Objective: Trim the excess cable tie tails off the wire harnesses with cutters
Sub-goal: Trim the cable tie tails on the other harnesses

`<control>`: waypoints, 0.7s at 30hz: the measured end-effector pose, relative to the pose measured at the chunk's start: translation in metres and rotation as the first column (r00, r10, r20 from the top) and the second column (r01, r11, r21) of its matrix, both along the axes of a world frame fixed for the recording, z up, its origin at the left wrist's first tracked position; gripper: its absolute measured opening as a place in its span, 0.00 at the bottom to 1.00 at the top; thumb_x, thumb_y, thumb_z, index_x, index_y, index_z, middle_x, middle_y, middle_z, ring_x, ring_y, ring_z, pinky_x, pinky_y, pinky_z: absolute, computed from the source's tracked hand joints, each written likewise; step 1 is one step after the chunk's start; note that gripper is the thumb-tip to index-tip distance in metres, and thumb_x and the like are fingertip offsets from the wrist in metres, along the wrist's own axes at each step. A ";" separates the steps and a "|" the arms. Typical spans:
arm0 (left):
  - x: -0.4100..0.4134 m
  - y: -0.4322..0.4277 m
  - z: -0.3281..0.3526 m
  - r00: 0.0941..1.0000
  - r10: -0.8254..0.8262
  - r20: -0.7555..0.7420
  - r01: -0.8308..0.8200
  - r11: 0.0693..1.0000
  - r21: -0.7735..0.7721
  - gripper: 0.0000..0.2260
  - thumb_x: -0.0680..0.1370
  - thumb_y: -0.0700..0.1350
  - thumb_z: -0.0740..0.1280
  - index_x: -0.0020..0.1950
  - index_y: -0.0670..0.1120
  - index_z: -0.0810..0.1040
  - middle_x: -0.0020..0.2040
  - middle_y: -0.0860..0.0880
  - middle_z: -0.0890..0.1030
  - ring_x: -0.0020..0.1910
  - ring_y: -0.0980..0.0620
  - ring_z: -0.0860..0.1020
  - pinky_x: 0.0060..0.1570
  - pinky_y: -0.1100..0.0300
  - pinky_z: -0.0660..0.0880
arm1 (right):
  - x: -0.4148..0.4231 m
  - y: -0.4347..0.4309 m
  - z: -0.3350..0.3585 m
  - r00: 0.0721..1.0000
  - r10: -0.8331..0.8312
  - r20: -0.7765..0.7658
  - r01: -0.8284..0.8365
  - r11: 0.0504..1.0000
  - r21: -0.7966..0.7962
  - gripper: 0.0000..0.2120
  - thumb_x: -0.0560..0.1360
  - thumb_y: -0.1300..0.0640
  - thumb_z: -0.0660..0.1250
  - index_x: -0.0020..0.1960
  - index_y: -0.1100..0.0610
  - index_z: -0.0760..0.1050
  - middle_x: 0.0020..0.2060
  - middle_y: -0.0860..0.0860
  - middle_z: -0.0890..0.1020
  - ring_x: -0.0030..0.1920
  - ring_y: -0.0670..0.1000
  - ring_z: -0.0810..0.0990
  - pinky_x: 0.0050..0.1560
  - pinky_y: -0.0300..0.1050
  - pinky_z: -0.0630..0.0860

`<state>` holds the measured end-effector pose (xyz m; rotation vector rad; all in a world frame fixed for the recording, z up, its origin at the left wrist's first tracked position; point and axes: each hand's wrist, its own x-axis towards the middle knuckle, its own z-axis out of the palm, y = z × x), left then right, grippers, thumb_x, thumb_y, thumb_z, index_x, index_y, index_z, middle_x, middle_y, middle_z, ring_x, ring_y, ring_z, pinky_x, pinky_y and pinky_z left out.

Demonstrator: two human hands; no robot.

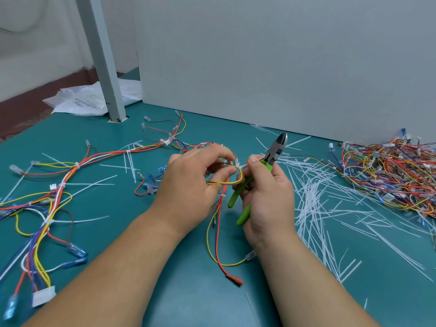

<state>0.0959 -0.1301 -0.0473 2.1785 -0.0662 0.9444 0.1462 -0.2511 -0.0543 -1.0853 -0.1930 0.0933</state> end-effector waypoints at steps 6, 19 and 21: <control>0.001 -0.002 0.000 0.996 -0.039 0.081 0.038 0.999 0.014 0.05 0.75 0.48 0.74 0.49 0.51 0.87 0.40 0.58 0.80 0.40 0.53 0.79 0.47 0.42 0.76 | 0.002 0.000 0.001 1.000 0.008 -0.025 -0.007 1.000 0.030 0.08 0.73 0.54 0.70 0.35 0.48 0.82 0.32 0.49 0.75 0.34 0.49 0.72 0.38 0.42 0.73; -0.003 -0.007 0.003 0.989 0.145 -0.006 -0.146 0.988 -0.043 0.13 0.70 0.47 0.74 0.53 0.52 0.78 0.51 0.54 0.75 0.52 0.51 0.73 0.57 0.57 0.70 | 0.000 -0.002 0.003 1.000 0.018 0.008 -0.019 0.995 0.103 0.09 0.77 0.58 0.69 0.38 0.49 0.81 0.33 0.49 0.79 0.32 0.48 0.76 0.36 0.41 0.77; -0.006 -0.003 0.006 0.989 -0.096 -0.109 0.071 0.973 -0.218 0.15 0.67 0.50 0.74 0.50 0.51 0.75 0.48 0.55 0.76 0.48 0.54 0.73 0.50 0.65 0.69 | 0.003 -0.004 0.003 1.000 -0.008 -0.001 0.008 0.992 0.125 0.10 0.80 0.61 0.68 0.41 0.51 0.79 0.33 0.49 0.79 0.32 0.48 0.77 0.37 0.43 0.77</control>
